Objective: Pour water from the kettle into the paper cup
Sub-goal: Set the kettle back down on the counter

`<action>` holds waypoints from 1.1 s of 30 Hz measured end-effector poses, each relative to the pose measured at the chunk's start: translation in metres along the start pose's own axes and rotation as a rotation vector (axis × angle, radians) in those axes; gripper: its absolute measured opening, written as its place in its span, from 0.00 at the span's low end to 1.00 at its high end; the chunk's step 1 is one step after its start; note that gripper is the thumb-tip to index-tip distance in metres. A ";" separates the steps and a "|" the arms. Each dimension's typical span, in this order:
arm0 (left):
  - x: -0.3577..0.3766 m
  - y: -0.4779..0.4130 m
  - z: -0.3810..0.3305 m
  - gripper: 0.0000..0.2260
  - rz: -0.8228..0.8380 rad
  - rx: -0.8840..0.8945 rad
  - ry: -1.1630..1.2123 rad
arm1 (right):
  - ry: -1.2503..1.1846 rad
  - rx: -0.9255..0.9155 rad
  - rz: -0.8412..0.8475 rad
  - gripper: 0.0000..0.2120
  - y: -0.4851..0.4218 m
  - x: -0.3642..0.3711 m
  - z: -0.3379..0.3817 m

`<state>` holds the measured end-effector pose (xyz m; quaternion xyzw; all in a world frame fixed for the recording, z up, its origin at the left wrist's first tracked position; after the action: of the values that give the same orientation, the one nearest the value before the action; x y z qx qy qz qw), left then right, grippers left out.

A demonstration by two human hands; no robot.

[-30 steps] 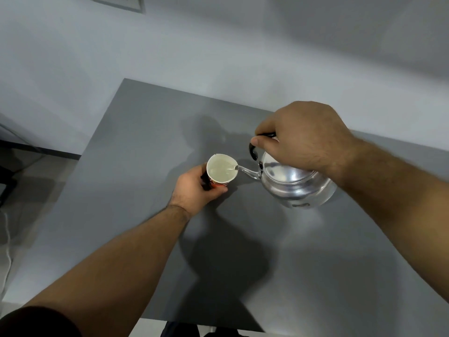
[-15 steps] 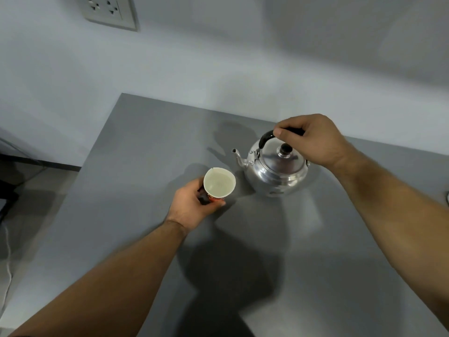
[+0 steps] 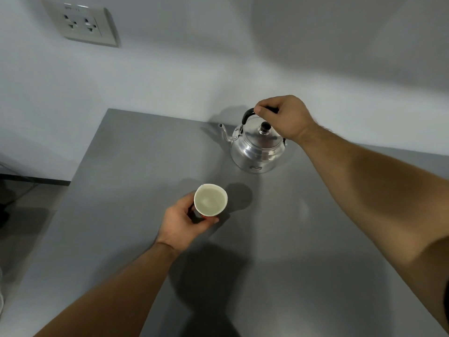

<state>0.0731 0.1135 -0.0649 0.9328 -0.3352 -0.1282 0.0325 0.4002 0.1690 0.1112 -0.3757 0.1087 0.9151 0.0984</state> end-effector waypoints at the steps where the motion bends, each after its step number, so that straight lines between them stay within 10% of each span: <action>1: 0.000 0.000 0.001 0.29 -0.003 -0.005 0.003 | -0.004 0.003 -0.004 0.09 -0.004 0.000 0.000; 21: -0.001 0.003 -0.009 0.29 0.000 0.002 -0.009 | 0.054 -0.012 -0.010 0.07 -0.020 -0.001 0.008; 33: -0.009 0.009 -0.024 0.29 0.064 -0.069 -0.191 | 0.319 -0.043 -0.217 0.22 0.056 -0.017 0.037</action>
<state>0.0677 0.1117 -0.0390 0.9035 -0.3617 -0.2268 0.0366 0.3721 0.1235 0.1561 -0.5273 0.0620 0.8302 0.1699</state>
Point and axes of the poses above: each hand's wrist, its own y-axis away from the middle knuckle, its own x-axis out of the palm, z = x × y, the point moved 8 cm from there along -y, towards the middle knuckle, and after that the axes turned 11 degrees about z, right-handed, at the moved point
